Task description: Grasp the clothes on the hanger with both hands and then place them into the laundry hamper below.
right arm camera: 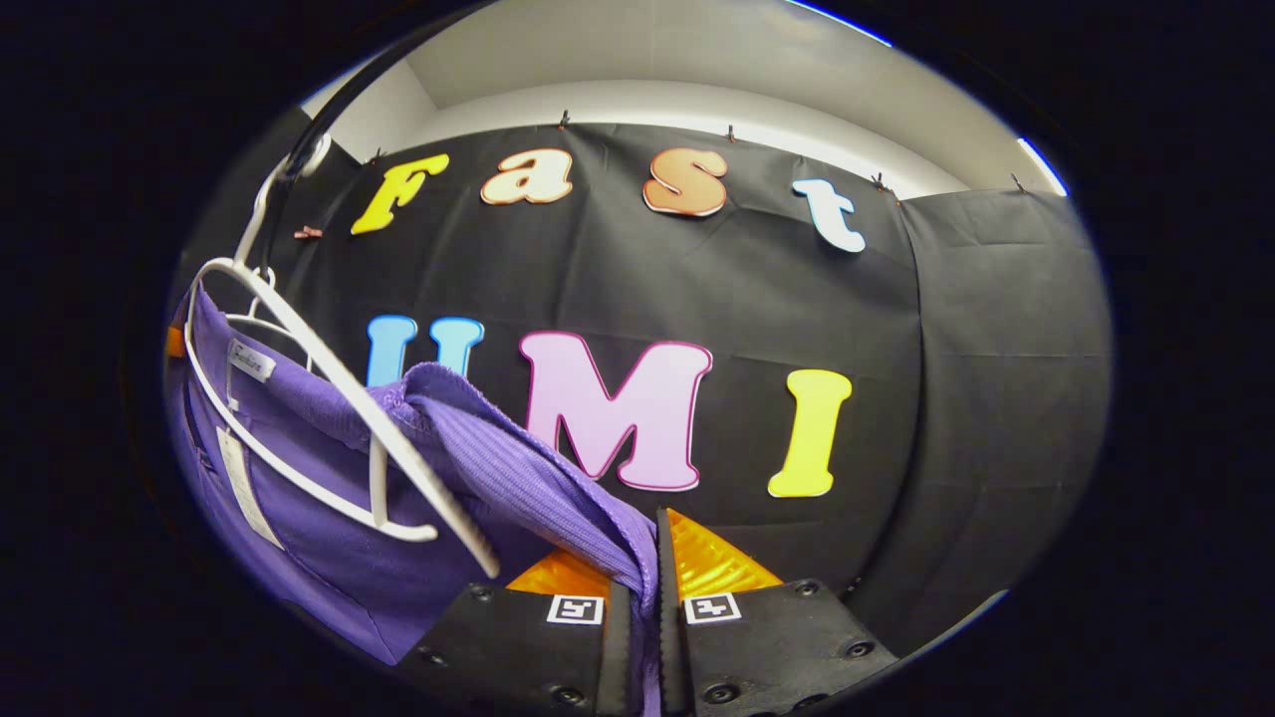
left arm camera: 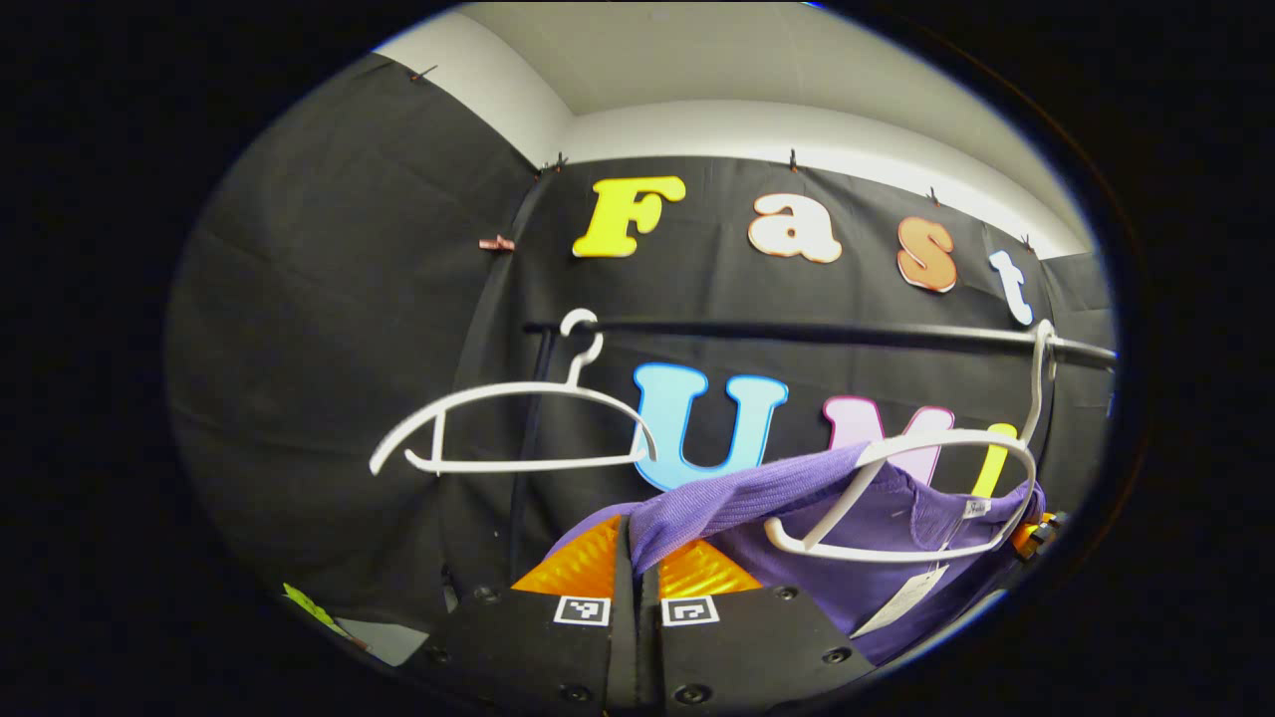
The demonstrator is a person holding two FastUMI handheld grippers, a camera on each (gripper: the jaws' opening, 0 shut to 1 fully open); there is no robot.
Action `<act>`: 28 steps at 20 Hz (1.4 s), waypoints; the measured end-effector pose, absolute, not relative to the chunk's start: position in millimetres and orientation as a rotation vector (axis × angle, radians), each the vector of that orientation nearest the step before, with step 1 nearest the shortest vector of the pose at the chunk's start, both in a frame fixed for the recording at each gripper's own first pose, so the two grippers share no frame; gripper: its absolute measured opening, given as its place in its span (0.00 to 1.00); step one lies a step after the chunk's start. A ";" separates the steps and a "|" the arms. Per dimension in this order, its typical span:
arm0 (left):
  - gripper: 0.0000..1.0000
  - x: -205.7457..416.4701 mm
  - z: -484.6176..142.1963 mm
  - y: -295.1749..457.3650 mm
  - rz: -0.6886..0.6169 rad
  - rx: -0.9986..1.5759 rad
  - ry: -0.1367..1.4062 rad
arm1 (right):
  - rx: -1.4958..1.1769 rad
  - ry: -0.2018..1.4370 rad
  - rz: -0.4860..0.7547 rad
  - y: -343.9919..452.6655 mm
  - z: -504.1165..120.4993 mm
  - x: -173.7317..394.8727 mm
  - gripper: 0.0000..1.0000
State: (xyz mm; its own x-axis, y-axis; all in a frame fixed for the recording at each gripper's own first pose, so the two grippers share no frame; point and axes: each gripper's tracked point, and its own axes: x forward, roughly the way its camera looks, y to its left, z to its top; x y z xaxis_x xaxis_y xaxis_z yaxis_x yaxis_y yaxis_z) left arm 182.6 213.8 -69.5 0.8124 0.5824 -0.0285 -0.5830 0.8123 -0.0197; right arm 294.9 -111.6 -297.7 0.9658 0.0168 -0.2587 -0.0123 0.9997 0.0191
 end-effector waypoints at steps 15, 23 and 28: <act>0.05 146.8 -89.9 179.1 0.442 -0.127 0.180 | -0.024 0.430 0.190 -54.0 -414.6 276.0 0.15; 0.05 98.0 -43.9 245.3 0.604 -0.153 0.084 | 0.078 0.424 0.304 7.7 -388.3 216.6 0.15; 0.05 93.5 -136.7 230.6 0.605 -0.060 0.258 | 0.091 0.440 0.361 44.2 -364.9 180.7 0.15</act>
